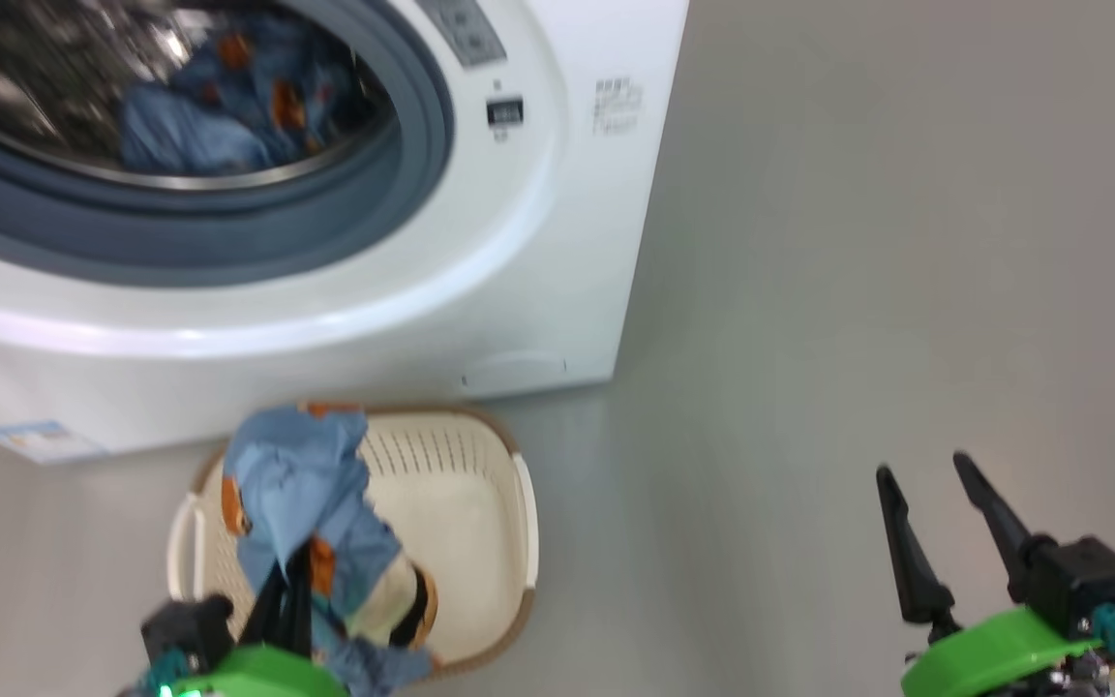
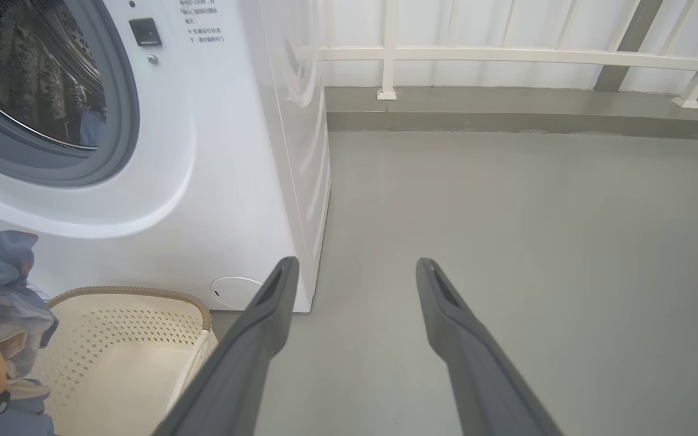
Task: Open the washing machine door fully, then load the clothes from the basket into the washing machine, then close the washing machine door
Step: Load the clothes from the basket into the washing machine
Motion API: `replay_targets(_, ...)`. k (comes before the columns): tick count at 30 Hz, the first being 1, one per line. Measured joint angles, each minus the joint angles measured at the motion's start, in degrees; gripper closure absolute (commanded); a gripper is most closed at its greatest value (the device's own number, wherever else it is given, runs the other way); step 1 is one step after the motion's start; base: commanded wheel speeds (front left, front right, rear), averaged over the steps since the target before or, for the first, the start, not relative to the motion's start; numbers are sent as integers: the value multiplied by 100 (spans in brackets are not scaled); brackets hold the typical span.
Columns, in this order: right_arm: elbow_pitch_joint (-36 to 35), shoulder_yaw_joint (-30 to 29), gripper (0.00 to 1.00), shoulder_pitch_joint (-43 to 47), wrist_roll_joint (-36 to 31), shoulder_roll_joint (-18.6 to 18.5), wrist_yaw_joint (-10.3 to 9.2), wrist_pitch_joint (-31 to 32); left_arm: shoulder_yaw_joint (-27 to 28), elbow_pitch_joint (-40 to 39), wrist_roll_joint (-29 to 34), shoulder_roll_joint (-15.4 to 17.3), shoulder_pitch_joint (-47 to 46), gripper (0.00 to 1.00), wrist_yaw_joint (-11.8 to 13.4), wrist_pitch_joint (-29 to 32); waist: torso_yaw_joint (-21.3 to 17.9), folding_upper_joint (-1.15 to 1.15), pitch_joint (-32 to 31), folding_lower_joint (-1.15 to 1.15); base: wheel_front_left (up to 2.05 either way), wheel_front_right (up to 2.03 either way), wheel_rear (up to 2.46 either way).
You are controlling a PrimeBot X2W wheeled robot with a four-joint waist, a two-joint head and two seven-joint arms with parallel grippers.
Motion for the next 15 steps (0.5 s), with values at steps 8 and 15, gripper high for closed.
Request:
replay_targets(8,-35,20,0,572,-1,40,0,210,-31,-755,86,91,950,100,227,87,62,0,-936,0,0,0,0)
replay_targets(15,-196,18,0,840,-8,51,0,319,-45,-1518,97,210,1493,100,455,367,149,0,-1551,0,0,0,0)
